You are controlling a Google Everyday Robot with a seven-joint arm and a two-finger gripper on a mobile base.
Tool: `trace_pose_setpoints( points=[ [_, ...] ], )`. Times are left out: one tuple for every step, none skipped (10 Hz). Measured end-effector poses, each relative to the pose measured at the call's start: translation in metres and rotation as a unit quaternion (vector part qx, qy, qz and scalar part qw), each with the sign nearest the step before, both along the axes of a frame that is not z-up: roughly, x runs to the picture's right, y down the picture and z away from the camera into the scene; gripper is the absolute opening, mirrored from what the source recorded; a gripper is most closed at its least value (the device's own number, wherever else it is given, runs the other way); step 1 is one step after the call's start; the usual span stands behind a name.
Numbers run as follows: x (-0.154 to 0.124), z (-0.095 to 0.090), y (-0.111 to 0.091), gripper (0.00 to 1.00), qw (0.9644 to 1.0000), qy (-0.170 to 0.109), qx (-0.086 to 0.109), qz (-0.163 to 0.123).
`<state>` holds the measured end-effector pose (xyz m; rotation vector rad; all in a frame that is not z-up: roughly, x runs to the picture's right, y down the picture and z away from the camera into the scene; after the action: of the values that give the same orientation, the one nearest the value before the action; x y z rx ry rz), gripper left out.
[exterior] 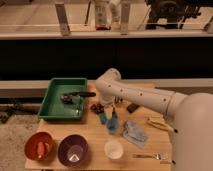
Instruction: Place sponge in red bowl
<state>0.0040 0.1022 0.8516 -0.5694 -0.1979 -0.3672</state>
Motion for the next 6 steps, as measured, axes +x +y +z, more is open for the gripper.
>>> trace_pose_setpoints(
  points=[
    [0.0,0.0014,0.0002,0.8,1.0,-0.001,-0.001,0.003],
    [-0.0001,0.0031,0.0003,0.8,1.0,-0.002,0.0,0.008],
    [-0.0001,0.0033,0.0,0.8,1.0,-0.003,0.0,0.009],
    [0.0005,0.0019,-0.0002,0.8,1.0,-0.002,-0.001,0.009],
    [0.0013,0.0009,-0.0002,0.8,1.0,-0.001,-0.002,0.009],
    [0.0014,0.0006,0.0,0.8,1.0,-0.001,-0.002,0.008]
  ],
)
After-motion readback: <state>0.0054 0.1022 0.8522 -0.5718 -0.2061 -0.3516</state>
